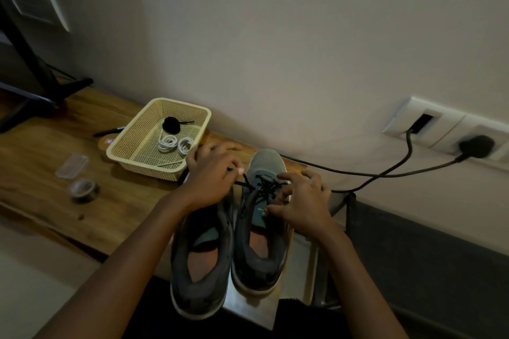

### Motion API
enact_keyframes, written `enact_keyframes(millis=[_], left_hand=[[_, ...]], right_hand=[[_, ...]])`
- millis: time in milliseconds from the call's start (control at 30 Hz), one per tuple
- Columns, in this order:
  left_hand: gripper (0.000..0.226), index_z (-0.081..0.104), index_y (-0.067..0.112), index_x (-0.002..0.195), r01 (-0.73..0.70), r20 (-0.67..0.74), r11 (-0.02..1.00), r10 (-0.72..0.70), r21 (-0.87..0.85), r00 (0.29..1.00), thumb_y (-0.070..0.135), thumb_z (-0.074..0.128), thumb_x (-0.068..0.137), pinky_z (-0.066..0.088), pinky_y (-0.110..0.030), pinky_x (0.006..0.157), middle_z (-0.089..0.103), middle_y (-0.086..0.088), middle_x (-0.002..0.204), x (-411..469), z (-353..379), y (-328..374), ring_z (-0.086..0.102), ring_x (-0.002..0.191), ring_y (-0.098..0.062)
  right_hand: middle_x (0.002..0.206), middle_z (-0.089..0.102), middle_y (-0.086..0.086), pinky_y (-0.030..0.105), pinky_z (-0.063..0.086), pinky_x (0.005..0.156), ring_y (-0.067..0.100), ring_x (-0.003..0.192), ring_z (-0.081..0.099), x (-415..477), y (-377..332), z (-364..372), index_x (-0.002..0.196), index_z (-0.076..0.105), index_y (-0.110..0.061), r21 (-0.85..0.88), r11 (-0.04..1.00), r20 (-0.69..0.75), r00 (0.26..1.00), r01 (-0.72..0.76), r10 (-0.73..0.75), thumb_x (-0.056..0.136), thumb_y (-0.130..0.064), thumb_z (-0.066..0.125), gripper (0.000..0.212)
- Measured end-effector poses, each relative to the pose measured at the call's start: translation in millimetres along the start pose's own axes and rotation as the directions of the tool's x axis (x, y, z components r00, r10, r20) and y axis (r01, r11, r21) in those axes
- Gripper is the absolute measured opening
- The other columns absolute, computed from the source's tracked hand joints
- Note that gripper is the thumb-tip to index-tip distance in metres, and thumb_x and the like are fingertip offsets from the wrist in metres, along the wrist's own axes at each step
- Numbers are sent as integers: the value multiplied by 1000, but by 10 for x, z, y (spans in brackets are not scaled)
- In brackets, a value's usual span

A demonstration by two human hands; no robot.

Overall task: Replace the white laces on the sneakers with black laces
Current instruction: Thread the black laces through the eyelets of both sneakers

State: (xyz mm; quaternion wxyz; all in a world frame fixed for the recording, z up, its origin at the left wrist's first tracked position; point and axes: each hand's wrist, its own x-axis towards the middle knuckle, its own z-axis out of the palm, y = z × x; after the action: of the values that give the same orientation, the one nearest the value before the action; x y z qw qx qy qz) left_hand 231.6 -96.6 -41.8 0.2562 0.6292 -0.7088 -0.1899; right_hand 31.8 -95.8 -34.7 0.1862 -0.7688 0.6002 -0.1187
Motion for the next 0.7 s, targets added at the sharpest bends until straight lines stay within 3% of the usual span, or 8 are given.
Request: enact_keyframes(millis=[100,167,233,367,500,600,700], left_hand=[[8,48,37,81,55,-216,975,-103,-216,971,40,44,87,16,-53,112,47,13,131,30,-116,-96,32,131,-21],[6,54,32,84,116,-276,978,-162,-176,947,32,55,89,14,-46,112,48,12,133,24,-143,-93,29,133,-20],[9,58,32,89,122,-223,986,-145,-114,964,25,62,86,9,-40,110,45,15,138,6,-124,-36,23,135,-15],[14,64,42,89,-32,-53,999,31,-16,998,36,67,78,-3,-40,112,36,19,145,-36,-27,87,11,141,-14],[7,69,41,87,-55,99,986,40,159,994,40,69,80,-10,-44,113,30,20,149,-47,78,90,4,143,-15],[6,69,37,87,-47,112,987,30,151,993,41,66,83,-10,-44,112,32,21,147,-33,90,72,8,142,-13],[3,64,34,84,-32,64,994,26,106,998,34,63,87,-5,-41,112,35,20,145,-29,63,79,12,141,-13]], right_hand=[[101,65,-15,39,12,108,17,138,14,5,11,7,124,55,-22,39,999,7,1000,-12,12,73,-40,75,57],[88,64,-18,36,12,107,16,137,15,14,13,10,131,48,-25,54,998,8,1000,-18,18,73,-42,75,67],[87,64,-18,36,13,106,16,137,15,31,14,27,133,46,-26,57,998,2,1000,-15,15,72,-43,75,69],[95,67,-14,34,13,104,14,135,16,50,35,65,131,49,-24,77,997,-2,1000,-21,21,69,-46,76,70],[90,69,-13,30,12,102,-2,116,19,50,54,68,131,48,-25,115,993,-18,1000,-8,10,72,-43,76,68],[92,68,-16,33,14,102,13,134,16,53,62,71,130,50,-25,84,996,-22,1000,-16,17,70,-45,76,68],[104,65,-16,37,14,105,17,139,12,52,83,73,125,55,-24,81,996,2,1000,-26,26,70,-44,76,62]])
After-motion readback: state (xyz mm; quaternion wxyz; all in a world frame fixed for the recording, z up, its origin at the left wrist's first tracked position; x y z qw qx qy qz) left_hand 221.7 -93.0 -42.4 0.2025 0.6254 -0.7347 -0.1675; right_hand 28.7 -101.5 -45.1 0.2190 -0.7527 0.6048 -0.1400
